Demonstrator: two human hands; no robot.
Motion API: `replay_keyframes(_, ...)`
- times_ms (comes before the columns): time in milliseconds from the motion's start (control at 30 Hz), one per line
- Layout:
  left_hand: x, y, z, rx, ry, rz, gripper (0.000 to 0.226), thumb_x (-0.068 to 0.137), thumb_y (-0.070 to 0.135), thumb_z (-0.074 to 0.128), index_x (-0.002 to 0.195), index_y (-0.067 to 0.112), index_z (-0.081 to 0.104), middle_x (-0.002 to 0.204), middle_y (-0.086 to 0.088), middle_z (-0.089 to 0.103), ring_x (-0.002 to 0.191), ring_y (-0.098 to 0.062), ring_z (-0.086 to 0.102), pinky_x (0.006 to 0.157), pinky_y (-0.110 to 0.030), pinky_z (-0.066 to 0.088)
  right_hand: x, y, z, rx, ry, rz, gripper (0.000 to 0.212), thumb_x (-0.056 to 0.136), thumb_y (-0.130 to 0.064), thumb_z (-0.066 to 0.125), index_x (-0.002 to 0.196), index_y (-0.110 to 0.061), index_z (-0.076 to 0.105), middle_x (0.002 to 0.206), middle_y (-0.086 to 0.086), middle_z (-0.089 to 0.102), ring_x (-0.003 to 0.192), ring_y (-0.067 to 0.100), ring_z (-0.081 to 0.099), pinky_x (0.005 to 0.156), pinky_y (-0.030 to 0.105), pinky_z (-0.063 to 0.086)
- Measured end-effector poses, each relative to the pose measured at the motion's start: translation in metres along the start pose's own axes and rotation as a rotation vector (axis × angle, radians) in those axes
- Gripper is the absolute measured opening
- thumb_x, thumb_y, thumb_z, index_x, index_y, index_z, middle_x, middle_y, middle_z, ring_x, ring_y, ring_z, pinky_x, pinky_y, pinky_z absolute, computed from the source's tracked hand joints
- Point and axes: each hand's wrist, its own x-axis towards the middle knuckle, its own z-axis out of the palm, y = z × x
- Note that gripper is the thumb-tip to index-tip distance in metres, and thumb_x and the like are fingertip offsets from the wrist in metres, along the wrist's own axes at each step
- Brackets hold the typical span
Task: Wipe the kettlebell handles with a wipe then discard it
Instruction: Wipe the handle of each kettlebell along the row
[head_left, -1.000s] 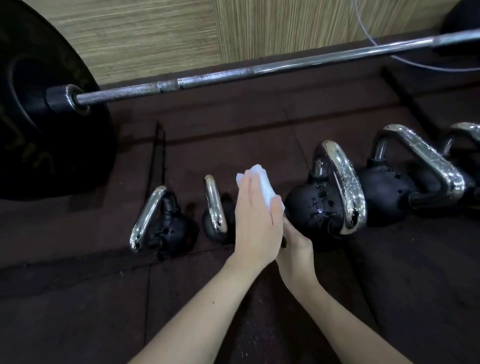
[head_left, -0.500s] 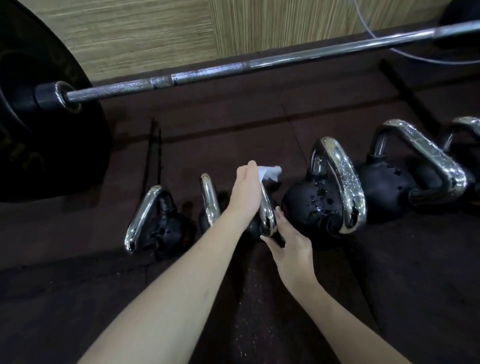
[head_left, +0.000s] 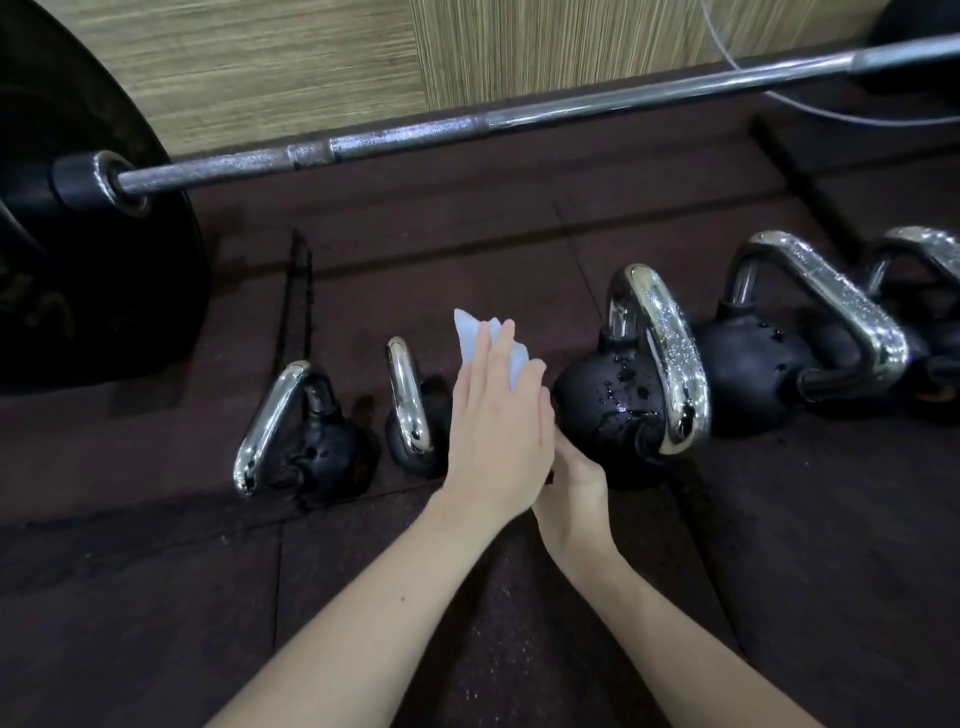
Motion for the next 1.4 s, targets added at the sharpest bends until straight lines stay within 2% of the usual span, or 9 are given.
replay_keyframes(133, 0.044, -0.013, -0.011, -0.007, -0.155, -0.057, 0.035, 0.106, 0.026, 0.036, 0.12, 0.013, 0.065, 0.154, -0.009, 0.043, 0.153, -0.032, 0.029, 0.116, -0.048, 0.038, 0.002, -0.007, 0.0, -0.062, 0.039, -0.059, 0.067, 0.087, -0.011, 0.082, 0.148, -0.017, 0.054, 0.149, -0.005, 0.058, 0.137, 0.005, 0.053, 0.116, 0.033, 0.045)
replay_keyframes(367, 0.078, -0.027, -0.021, -0.695, -0.333, -0.614, 0.032, 0.103, 0.038, 0.039, 0.121, 0.021, 0.06, 0.12, -0.003, 0.064, 0.101, -0.019, 0.059, 0.081, -0.031, 0.041, -0.001, -0.012, -0.007, -0.095, 0.031, -0.086, 0.069, 0.083, -0.01, 0.085, 0.145, -0.01, 0.055, 0.15, 0.001, 0.055, 0.137, 0.006, 0.051, 0.119, 0.019, 0.032)
replay_keyframes(567, 0.027, -0.008, -0.014, -0.676, 0.005, -0.357, 0.032, 0.109, 0.023, 0.041, 0.14, 0.022, 0.05, 0.141, 0.005, 0.043, 0.118, 0.005, 0.042, 0.093, -0.002, 0.032, 0.0, -0.012, -0.01, -0.084, -0.019, -0.105, 0.067, 0.087, -0.002, 0.079, 0.148, -0.007, 0.052, 0.155, 0.002, 0.049, 0.141, 0.006, 0.045, 0.119, 0.01, 0.024)
replay_keyframes(733, 0.011, -0.001, -0.025, -0.488, 0.12, -0.274, 0.013, 0.104, 0.022, 0.051, 0.108, 0.023, 0.063, 0.13, 0.008, 0.05, 0.115, 0.013, 0.048, 0.09, -0.003, 0.036, -0.007, -0.02, -0.027, -0.111, -0.132, -0.162, 0.064, 0.095, -0.003, 0.066, 0.154, -0.01, 0.043, 0.16, 0.001, 0.044, 0.148, 0.009, 0.039, 0.124, 0.023, 0.028)
replay_keyframes(833, 0.013, 0.01, -0.043, -0.483, 0.17, -0.241, 0.026, 0.103, 0.017, 0.05, 0.093, 0.038, 0.062, 0.115, 0.018, 0.058, 0.113, 0.002, 0.052, 0.095, -0.008, 0.036, -0.02, -0.01, -0.044, -0.14, -0.066, -0.24, 0.048, 0.094, -0.009, 0.068, 0.141, -0.009, 0.061, 0.14, 0.002, 0.065, 0.131, 0.01, 0.059, 0.112, 0.029, 0.046)
replay_keyframes(967, 0.026, 0.018, -0.07, -0.559, 0.196, -0.345, 0.011, 0.106, 0.022, 0.049, 0.102, 0.02, 0.059, 0.087, 0.007, 0.065, 0.078, 0.013, 0.057, 0.073, -0.003, 0.04, -0.044, 0.007, -0.081, -0.152, 0.077, -0.221, 0.023, 0.089, -0.028, 0.075, 0.108, -0.017, 0.069, 0.099, -0.01, 0.065, 0.092, 0.007, 0.065, 0.081, 0.032, 0.056)
replay_keyframes(1067, 0.05, 0.019, -0.083, -0.595, 0.17, -0.307, 0.011, 0.104, 0.029, 0.049, 0.099, 0.024, 0.058, 0.085, -0.001, 0.067, 0.069, -0.001, 0.055, 0.066, -0.023, 0.046, -0.044, 0.021, -0.111, -0.152, 0.177, -0.155, 0.048, 0.076, -0.044, 0.087, 0.104, -0.019, 0.057, 0.103, -0.008, 0.052, 0.098, 0.011, 0.056, 0.086, 0.031, 0.052)
replay_keyframes(1233, 0.094, 0.04, -0.091, -0.626, 0.046, -0.119, 0.012, 0.104, 0.029, 0.051, 0.104, 0.024, 0.061, 0.097, 0.003, 0.067, 0.081, -0.007, 0.055, 0.073, -0.031, 0.048, -0.006, 0.032, -0.142, -0.174, 0.155, -0.065, 0.122, 0.054, -0.053, 0.097, 0.151, -0.011, 0.035, 0.154, 0.001, 0.035, 0.147, 0.016, 0.033, 0.121, 0.038, 0.035)
replay_keyframes(1400, 0.106, 0.07, -0.067, -0.678, -0.269, -0.042, 0.023, 0.106, 0.04, 0.05, 0.1, 0.025, 0.067, 0.09, -0.002, 0.063, 0.078, -0.006, 0.052, 0.076, -0.031, 0.043, 0.025, 0.032, -0.15, -0.112, -0.04, -0.027, 0.132, 0.052, -0.053, 0.097, 0.16, -0.029, 0.027, 0.166, -0.016, 0.024, 0.153, -0.005, 0.018, 0.125, 0.017, 0.019)
